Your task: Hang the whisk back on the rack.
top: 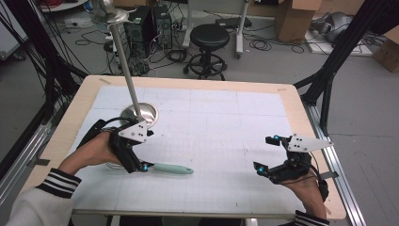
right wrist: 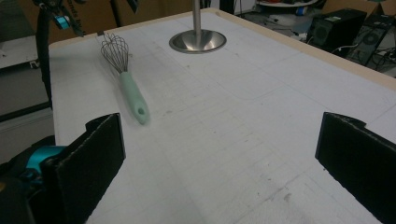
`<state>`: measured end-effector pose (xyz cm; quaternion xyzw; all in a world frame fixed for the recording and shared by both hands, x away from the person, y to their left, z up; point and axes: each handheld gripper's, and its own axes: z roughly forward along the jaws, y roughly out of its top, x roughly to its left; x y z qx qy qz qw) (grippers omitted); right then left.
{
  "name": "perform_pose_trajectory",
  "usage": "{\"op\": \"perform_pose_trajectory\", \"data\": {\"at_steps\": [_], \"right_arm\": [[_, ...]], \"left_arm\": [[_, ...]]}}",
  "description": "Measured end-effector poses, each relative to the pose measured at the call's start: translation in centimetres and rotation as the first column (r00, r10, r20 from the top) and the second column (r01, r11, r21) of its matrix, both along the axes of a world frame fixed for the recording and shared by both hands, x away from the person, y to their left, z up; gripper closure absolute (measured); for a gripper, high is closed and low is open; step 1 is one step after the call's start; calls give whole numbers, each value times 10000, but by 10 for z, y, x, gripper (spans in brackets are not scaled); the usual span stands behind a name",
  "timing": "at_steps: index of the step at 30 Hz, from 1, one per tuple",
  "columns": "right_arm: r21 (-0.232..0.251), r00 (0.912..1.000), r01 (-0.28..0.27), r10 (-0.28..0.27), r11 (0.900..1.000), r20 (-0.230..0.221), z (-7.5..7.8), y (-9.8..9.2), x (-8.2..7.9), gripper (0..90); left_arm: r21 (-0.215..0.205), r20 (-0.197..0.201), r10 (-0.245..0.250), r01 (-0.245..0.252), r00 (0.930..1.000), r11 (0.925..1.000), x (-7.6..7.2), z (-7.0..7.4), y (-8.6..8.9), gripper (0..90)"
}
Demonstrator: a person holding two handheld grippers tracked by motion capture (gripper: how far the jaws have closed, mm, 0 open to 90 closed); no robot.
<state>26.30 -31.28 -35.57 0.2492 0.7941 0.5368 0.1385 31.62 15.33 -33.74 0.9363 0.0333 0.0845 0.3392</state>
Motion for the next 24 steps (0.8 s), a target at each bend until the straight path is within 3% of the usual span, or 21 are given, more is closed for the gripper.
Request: {"op": "perform_pose_trajectory", "data": {"at_steps": [5,11,18,24], "right_arm": [[-9,10000,-11,11,10000,45,0,1,1,5],[-45,9999,-108,108,9999,40,1,3,1,5],[-30,9999,-119,119,9999,22,1,3,1,5],[-27,9999,-114,114,9999,70,1,3,1,5]], "left_arm": [[382,11,-316,316,9995,9988,2,-9,-11,18],[993,-16,-815,813,9967,9917,4,-22,-23,18],[1501,-619,-1037,1120,9927,9823,9,-37,-34,18],[1709,-794,-1247,1367,9890,9758,11,-45,-38,72]]}}
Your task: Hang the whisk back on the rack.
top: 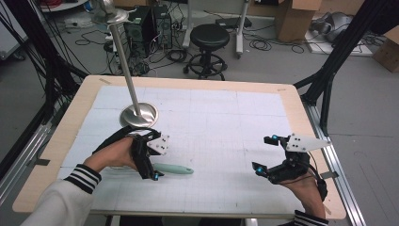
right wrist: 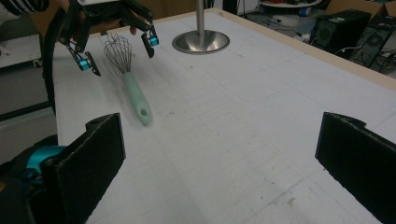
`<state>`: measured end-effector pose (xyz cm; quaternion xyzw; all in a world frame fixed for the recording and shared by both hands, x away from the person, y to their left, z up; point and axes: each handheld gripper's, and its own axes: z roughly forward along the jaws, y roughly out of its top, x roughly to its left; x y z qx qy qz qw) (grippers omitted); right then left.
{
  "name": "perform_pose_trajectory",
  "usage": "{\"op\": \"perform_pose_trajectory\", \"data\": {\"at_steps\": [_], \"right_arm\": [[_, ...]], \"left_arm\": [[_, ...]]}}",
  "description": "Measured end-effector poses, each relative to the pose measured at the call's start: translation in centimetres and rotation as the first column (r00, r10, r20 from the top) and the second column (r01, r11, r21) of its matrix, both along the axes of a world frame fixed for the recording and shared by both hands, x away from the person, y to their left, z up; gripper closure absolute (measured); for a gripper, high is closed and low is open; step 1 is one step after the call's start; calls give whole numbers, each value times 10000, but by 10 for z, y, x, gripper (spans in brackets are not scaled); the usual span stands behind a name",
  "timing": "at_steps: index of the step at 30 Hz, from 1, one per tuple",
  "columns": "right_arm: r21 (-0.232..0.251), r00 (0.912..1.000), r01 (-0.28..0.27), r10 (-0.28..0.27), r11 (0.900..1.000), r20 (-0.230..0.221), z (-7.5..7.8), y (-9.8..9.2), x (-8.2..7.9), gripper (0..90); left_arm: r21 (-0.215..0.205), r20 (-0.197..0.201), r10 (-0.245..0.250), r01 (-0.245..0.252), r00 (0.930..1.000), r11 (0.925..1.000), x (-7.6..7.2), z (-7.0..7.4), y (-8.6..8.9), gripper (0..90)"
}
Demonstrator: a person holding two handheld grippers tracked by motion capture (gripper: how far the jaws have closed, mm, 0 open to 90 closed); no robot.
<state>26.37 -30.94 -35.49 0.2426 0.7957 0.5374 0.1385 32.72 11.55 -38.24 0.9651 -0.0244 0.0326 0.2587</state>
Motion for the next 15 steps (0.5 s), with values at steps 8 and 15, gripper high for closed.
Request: {"op": "perform_pose_trajectory", "data": {"at_steps": [8,15], "right_arm": [[6,10000,-34,34,10000,-28,0,1,0,5],[-10,10000,-41,41,10000,1,1,1,-1,5]], "left_arm": [[525,-195,154,-144,9997,9985,4,-9,-3,139],[983,-413,44,-3,9991,9952,7,-17,-6,230]]}}
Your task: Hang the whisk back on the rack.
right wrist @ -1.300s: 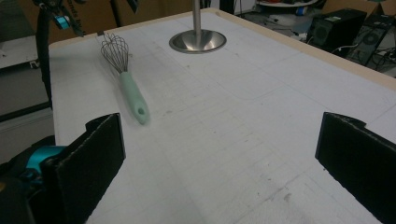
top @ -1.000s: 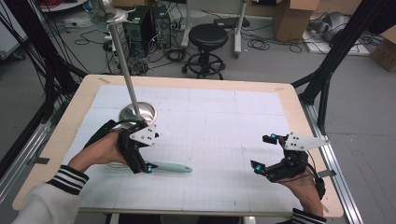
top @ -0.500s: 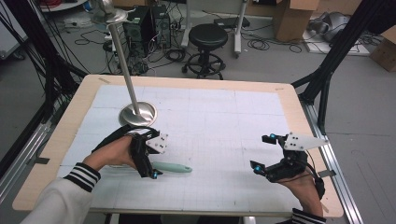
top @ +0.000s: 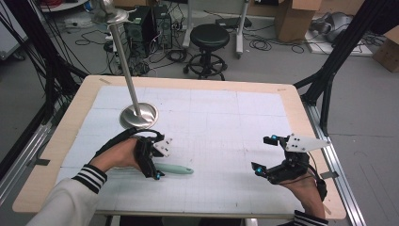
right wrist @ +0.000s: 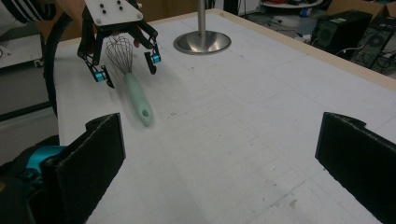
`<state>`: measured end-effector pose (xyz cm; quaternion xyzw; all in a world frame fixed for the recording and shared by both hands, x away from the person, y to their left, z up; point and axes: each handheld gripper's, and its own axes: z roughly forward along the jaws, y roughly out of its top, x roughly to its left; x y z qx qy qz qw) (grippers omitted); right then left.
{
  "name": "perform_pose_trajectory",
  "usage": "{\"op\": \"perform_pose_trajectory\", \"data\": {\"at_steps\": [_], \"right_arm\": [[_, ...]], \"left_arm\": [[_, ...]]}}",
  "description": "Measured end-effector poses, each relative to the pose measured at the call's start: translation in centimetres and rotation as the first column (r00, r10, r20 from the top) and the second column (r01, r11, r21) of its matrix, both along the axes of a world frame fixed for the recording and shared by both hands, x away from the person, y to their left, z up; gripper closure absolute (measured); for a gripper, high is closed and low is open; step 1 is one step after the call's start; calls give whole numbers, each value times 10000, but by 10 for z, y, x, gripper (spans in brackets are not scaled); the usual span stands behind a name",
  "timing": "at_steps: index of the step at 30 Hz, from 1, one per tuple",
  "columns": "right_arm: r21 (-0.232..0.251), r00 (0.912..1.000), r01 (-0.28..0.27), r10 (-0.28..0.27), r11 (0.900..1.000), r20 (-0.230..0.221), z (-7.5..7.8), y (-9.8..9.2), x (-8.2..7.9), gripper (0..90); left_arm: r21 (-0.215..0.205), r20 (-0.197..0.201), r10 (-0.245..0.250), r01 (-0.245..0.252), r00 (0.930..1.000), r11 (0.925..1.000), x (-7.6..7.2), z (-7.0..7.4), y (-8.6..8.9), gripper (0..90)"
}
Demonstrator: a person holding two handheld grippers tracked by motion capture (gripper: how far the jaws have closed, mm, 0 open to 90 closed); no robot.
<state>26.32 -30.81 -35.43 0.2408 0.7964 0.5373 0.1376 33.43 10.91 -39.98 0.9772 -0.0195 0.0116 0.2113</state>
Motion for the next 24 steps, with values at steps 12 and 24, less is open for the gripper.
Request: {"op": "perform_pose_trajectory", "data": {"at_steps": [12,24], "right_arm": [[13,10000,-20,20,10000,-18,0,-1,0,5],[16,10000,-44,44,10000,-17,0,-1,-1,5]], "left_arm": [[411,-203,269,-260,9994,9988,3,-3,-1,398],[757,-425,400,-367,9983,9965,1,-5,-5,514]]}}
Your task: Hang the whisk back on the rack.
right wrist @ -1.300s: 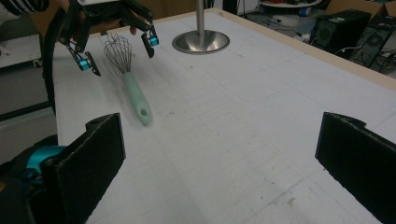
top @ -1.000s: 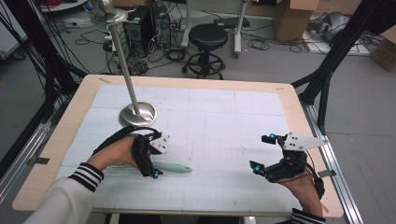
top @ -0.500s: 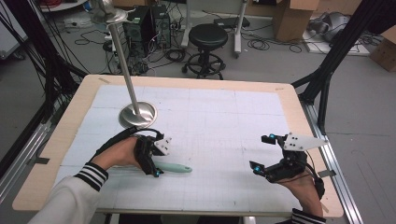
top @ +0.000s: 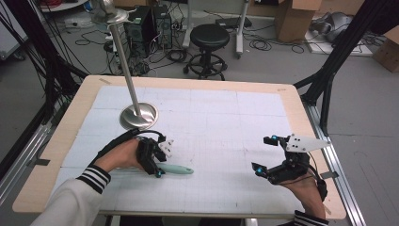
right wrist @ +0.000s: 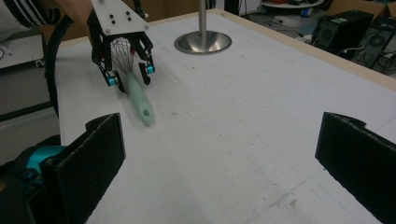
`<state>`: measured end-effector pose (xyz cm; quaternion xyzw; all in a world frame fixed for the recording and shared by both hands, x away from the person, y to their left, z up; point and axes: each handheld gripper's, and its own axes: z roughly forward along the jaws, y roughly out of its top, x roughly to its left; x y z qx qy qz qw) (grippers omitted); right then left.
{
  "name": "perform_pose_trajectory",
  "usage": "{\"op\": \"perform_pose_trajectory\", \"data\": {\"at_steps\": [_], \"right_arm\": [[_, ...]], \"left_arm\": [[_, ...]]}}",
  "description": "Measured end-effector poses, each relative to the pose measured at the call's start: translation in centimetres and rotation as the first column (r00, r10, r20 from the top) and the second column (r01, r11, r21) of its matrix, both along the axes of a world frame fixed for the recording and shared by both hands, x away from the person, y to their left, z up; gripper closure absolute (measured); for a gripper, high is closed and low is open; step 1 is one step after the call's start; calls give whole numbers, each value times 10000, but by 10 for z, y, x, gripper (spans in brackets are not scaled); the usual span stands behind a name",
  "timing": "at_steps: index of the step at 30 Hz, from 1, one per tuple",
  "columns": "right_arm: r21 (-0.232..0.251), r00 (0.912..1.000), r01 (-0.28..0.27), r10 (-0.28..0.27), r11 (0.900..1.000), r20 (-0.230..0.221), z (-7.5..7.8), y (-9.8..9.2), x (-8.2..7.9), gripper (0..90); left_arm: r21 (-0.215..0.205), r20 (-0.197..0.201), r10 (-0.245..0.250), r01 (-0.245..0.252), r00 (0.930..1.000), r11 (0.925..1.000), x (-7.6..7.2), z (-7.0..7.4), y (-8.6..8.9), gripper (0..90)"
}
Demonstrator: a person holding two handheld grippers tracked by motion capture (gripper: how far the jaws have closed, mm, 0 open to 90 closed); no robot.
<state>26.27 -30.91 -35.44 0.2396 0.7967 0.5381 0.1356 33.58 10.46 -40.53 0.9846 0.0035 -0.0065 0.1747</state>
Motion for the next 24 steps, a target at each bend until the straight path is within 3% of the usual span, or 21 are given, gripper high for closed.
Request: {"op": "perform_pose_trajectory", "data": {"at_steps": [18,24], "right_arm": [[23,10000,40,-40,10000,-33,-1,-1,1,5],[19,9999,47,-47,10000,-90,-1,-1,1,5]], "left_arm": [[443,112,-100,95,9999,9990,-4,-3,-5,665],[472,280,-428,414,9987,9980,-6,-2,-5,683]]}}
